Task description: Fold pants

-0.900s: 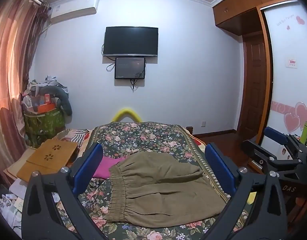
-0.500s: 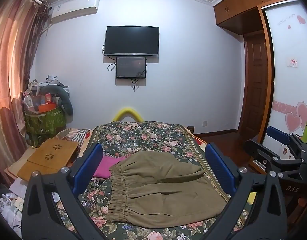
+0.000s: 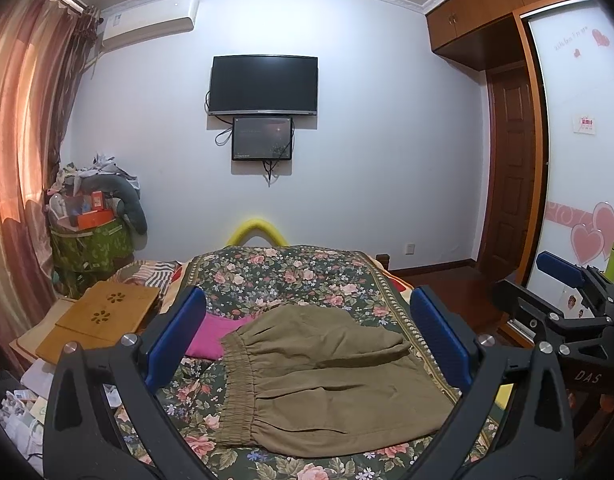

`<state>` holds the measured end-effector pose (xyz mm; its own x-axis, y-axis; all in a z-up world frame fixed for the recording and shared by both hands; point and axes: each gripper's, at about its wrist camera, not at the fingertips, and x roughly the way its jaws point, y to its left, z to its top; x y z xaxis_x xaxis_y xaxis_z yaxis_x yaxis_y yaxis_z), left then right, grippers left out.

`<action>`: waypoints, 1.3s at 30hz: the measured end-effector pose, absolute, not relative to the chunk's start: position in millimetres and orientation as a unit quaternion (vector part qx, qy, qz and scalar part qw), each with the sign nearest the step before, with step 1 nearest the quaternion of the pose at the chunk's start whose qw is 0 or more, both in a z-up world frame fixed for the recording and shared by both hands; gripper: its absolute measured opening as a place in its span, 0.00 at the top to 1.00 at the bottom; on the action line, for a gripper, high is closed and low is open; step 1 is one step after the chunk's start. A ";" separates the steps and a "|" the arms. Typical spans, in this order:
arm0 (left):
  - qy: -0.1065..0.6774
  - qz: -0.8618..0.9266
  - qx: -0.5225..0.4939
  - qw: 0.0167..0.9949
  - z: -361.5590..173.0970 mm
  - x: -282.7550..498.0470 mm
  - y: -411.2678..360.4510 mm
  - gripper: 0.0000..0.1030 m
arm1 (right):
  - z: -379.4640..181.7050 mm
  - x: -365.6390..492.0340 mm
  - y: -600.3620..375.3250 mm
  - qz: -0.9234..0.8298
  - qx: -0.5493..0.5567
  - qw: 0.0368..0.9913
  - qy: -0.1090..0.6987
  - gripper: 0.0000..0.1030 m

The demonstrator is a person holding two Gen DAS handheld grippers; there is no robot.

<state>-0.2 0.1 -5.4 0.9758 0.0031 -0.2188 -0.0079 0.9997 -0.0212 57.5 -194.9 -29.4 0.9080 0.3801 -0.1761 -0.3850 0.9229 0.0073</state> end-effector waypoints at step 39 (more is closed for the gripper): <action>0.114 0.000 -0.019 0.993 -5.9 4.7 3.1 0.00 | -29.5 55.6 -195.1 0.193 -0.012 0.977 0.094 0.00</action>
